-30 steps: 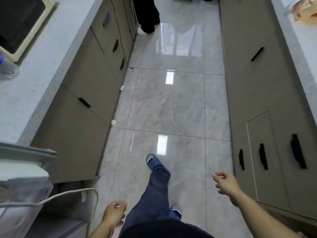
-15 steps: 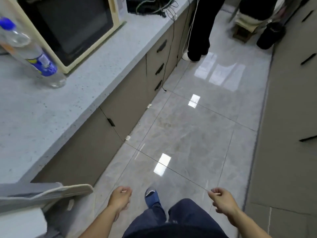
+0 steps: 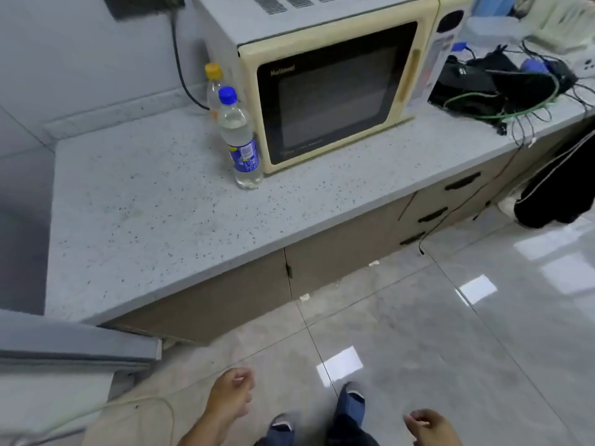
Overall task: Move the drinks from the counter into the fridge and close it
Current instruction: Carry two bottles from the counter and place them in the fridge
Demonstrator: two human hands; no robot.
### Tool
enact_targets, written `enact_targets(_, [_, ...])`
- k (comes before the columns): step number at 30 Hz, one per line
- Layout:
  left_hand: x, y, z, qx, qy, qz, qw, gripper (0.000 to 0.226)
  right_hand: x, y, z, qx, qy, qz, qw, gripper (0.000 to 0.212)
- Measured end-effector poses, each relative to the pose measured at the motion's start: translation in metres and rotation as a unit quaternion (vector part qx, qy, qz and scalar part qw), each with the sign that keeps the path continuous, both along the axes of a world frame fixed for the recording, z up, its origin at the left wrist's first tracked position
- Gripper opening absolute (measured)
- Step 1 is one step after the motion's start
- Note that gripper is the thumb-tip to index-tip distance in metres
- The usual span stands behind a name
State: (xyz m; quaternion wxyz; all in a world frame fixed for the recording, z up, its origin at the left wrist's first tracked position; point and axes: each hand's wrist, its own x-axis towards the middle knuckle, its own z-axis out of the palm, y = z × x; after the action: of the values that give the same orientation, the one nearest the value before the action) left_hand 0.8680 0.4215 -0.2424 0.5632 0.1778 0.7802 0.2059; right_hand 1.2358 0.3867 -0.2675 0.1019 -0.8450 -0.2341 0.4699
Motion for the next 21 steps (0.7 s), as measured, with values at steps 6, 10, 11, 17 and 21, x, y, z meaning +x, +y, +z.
enact_targets(6, [0.028,0.037,0.017,0.083,0.004,0.142,0.986,0.007,-0.021,0.143,0.002,0.076,0.096,0.131,0.984,0.014])
enact_targets(10, [0.034,0.086,0.040,0.142,0.015,0.211,0.967,0.012,-0.079,0.230,0.045,0.168,0.148,0.197,0.954,0.013])
enact_targets(11, [0.032,0.102,0.048,0.163,0.016,0.216,0.963,0.013,-0.097,0.250,0.059,0.191,0.166,0.212,0.944,0.016])
enact_targets(17, [-0.010,0.212,0.118,0.306,0.046,0.222,0.925,0.013,-0.199,0.343,0.160,0.368,0.182,0.287,0.866,0.031])
enact_targets(21, [-0.042,0.278,0.168,0.381,0.059,0.230,0.894,0.014,-0.247,0.381,0.219,0.505,0.155,0.311,0.790,0.032])
